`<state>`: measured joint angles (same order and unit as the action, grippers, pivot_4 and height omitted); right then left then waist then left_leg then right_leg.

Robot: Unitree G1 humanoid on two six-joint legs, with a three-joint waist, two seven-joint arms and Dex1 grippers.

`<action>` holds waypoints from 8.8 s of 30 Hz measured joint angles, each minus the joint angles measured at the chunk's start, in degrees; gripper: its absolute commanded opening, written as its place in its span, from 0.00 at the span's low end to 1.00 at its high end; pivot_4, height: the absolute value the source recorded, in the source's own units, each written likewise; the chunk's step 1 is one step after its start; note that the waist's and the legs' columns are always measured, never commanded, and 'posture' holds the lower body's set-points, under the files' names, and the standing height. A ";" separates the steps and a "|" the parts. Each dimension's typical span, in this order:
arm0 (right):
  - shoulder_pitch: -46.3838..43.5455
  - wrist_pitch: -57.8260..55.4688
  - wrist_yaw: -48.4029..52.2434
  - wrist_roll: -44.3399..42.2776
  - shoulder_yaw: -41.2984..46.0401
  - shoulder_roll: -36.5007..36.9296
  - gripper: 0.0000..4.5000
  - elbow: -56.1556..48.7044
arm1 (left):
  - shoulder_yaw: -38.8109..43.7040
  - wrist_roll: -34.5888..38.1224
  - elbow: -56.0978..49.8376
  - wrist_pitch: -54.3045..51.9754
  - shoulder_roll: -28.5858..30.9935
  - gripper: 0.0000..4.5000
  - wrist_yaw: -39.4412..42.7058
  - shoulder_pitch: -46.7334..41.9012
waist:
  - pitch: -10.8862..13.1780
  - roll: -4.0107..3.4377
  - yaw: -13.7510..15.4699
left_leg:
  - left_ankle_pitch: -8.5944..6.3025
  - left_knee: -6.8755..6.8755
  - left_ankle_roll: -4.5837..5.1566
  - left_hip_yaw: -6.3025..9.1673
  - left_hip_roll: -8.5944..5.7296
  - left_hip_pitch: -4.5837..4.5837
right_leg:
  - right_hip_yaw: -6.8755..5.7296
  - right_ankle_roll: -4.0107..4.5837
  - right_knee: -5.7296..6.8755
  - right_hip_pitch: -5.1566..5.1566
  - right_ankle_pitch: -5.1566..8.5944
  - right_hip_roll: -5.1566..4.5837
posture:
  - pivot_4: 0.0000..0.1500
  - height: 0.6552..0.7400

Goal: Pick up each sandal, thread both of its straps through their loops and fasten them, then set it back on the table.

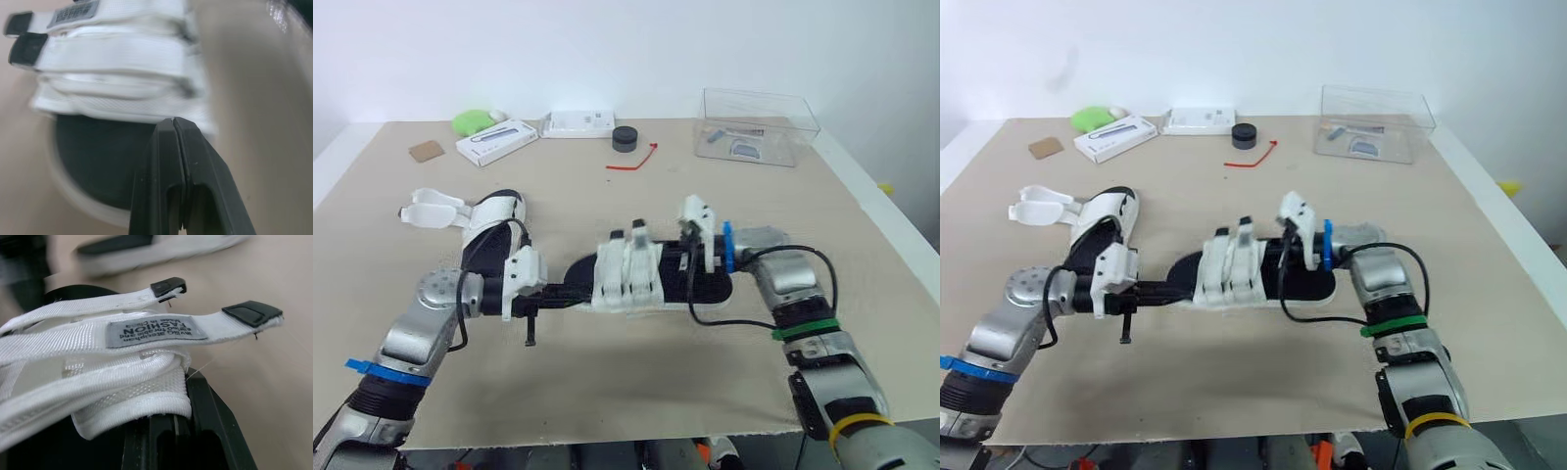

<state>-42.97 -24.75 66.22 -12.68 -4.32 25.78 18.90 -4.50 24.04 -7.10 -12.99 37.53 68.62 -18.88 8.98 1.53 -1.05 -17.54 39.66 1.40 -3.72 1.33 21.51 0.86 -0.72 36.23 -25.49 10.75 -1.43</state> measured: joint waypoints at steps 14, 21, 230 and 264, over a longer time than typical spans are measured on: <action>12.29 -11.20 -15.43 -3.56 7.85 4.22 0.00 -15.40 | 3.71 4.99 -6.47 -5.87 -0.91 0.65 -5.44 0.63 | 0.00 0.01 -0.20 | 0.06 0.01 -0.17 -0.07 -0.02 -0.10 | 0.06 -0.08 -0.03 0.05 -0.01 0.19 | 1.00 1.00; 9.01 -20.67 -31.12 -5.09 17.04 3.36 0.00 -15.05 | 2.32 4.48 -6.60 -4.18 -0.87 0.99 -3.25 0.63 | 0.01 0.01 -0.15 | 0.06 0.00 -0.18 -0.09 -0.04 -0.06 | 0.10 -0.12 -0.06 0.03 -0.02 0.17 | 1.00 1.00; 9.56 12.62 5.86 4.74 -18.36 0.58 0.01 -15.15 | 15.99 23.33 -18.99 -24.91 22.22 0.80 -0.28 23.23 | 0.14 0.20 -0.14 | 0.27 -0.16 -0.66 -0.01 0.32 -0.45 | -0.09 0.41 0.29 0.05 0.23 0.51 | 1.00 1.00; 10.67 10.48 2.01 4.98 -17.94 1.67 0.01 -18.86 | 15.71 26.81 33.11 -56.10 -5.29 0.80 -22.49 -23.98 | 0.19 0.61 -0.18 | 0.37 0.15 -0.89 0.51 -0.12 -0.32 | -0.37 0.45 0.79 0.08 0.30 0.23 | 1.00 1.00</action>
<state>-32.30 -14.28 68.23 -7.70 -22.26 27.45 0.04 11.21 50.84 26.01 -69.09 32.24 46.14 -42.85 9.17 2.15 -1.23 -17.16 39.80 0.52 -3.21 1.22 21.19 0.49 -0.27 37.02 -25.42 11.05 -1.20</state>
